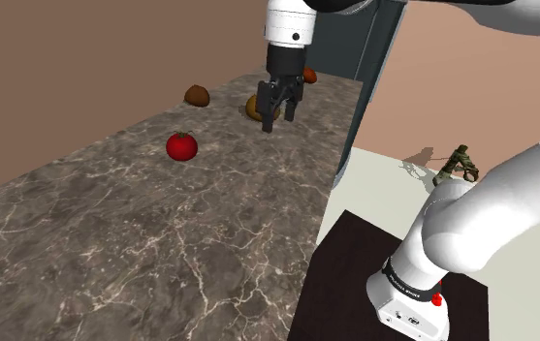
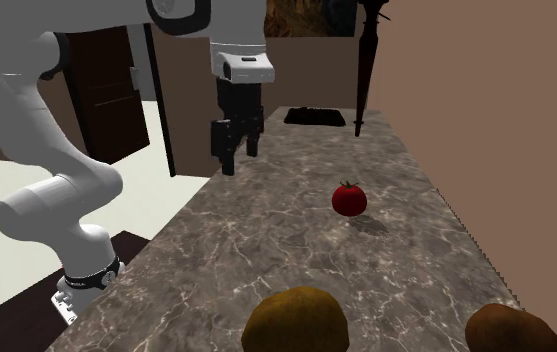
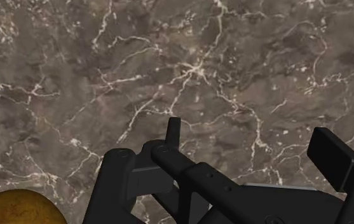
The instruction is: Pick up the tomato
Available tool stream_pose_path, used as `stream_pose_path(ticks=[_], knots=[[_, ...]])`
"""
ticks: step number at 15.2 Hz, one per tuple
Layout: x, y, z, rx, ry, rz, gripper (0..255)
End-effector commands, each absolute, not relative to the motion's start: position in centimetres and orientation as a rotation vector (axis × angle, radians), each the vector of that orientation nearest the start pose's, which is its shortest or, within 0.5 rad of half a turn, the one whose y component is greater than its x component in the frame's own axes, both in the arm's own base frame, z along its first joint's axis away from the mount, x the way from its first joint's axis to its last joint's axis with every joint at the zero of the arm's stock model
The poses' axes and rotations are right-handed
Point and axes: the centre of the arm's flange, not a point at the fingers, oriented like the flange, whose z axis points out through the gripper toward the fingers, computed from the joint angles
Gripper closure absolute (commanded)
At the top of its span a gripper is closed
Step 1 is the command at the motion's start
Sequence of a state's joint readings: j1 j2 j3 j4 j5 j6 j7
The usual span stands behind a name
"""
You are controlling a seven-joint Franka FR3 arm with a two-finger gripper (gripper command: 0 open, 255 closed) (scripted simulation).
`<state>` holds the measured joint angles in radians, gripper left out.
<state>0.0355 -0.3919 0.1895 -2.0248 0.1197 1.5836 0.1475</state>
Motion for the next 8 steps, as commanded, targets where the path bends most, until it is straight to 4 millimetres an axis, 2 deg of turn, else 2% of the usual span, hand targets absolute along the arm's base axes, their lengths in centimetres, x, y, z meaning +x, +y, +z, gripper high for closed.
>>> stream_pose_path(ticks=[1,8], knots=[[43.7,13.5,59.8,-3.098,-0.081,0.123,0],[52.0,18.7,58.5,-3.088,-0.062,0.207,0]])
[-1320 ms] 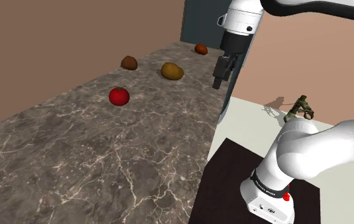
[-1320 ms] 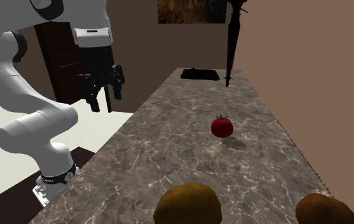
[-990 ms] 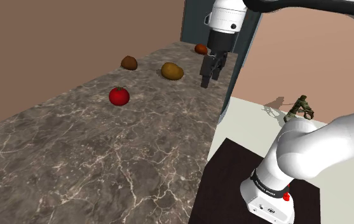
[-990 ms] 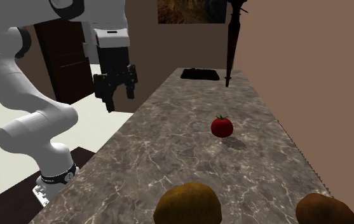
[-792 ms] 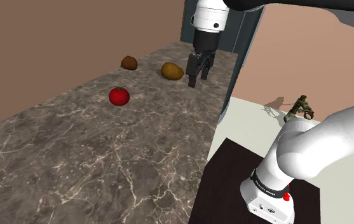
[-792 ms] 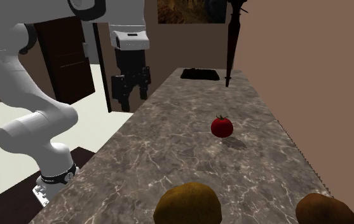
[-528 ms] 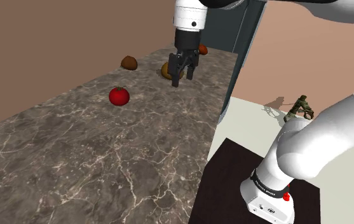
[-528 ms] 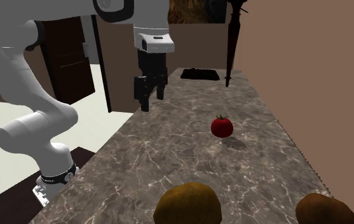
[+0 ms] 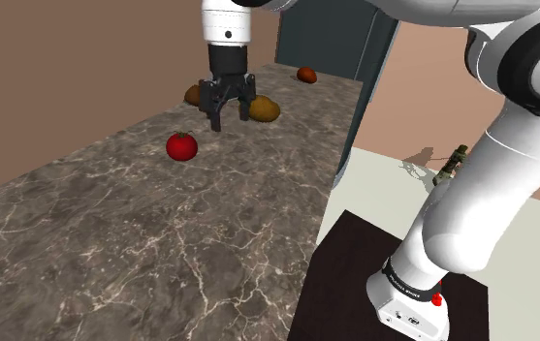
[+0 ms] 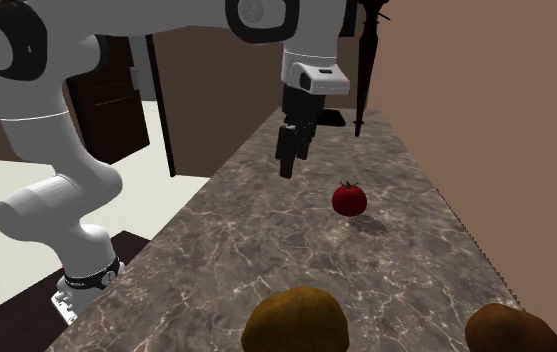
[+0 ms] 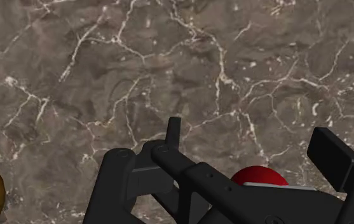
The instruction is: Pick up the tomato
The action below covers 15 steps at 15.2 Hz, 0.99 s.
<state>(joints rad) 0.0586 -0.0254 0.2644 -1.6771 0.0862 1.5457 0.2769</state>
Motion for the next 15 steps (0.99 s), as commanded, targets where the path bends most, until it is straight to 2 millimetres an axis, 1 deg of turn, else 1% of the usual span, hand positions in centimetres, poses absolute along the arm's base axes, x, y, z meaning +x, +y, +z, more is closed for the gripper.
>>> stream_pose_path(ticks=[1,7,15], knots=[[53.1,19.5,58.2,-3.087,-0.059,0.219,0],[60.0,23.8,56.7,-3.076,-0.043,0.289,0],[60.0,23.8,52.7,-3.076,-0.043,0.289,0]])
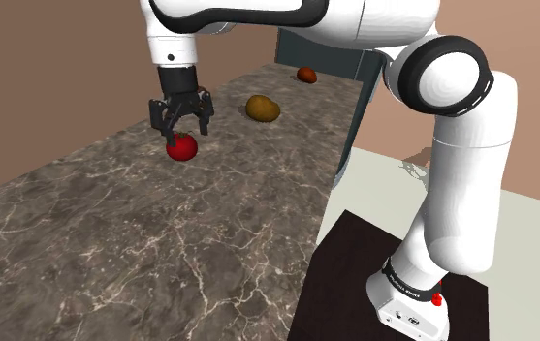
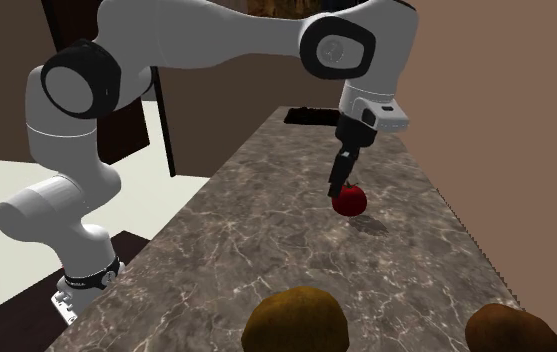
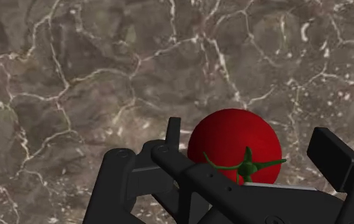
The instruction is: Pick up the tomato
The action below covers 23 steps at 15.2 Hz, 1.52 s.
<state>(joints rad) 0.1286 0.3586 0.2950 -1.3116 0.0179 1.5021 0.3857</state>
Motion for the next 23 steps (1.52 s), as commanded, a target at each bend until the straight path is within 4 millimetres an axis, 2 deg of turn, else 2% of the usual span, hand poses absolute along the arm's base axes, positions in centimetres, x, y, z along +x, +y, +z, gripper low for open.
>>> stream_pose_path(ticks=[1,2,11,23], knots=[[60.0,23.8,52.7,-3.076,-0.043,0.289,0],[60.0,23.8,52.7,-3.076,-0.043,0.289,255],[60.0,23.8,52.7,-3.076,-0.043,0.289,255],[60.0,23.8,59.1,-3.076,-0.043,0.289,255]])
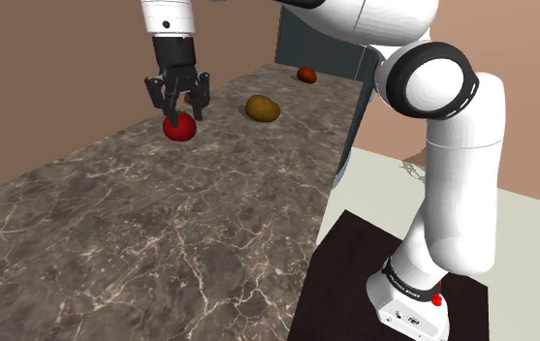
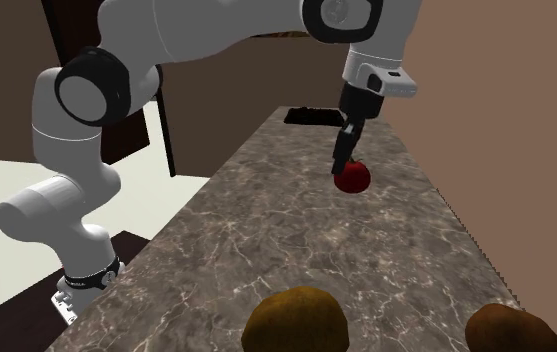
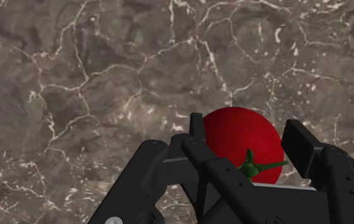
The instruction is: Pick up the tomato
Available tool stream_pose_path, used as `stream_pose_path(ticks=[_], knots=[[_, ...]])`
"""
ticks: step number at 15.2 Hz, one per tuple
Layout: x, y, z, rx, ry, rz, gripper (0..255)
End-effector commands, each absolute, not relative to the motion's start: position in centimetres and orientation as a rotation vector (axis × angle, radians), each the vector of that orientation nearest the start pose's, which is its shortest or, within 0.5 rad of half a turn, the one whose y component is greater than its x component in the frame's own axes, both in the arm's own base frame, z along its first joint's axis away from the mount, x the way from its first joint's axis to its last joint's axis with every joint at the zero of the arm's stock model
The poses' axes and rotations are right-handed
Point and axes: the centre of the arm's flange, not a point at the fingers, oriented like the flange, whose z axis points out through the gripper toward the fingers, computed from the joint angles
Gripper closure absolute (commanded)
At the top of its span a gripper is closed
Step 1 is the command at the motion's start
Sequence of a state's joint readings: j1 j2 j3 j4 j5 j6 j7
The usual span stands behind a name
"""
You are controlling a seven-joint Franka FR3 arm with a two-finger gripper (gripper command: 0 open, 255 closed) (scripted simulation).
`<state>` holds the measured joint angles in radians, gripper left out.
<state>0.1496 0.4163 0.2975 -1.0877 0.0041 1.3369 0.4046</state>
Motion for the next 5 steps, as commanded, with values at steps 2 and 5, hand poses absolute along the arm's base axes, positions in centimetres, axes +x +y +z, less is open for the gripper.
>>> stream_pose_path(ticks=[2,5], knots=[[60.0,23.8,60.1,-3.076,-0.043,0.289,255],[60.0,23.8,60.7,-3.076,-0.043,0.289,255]])
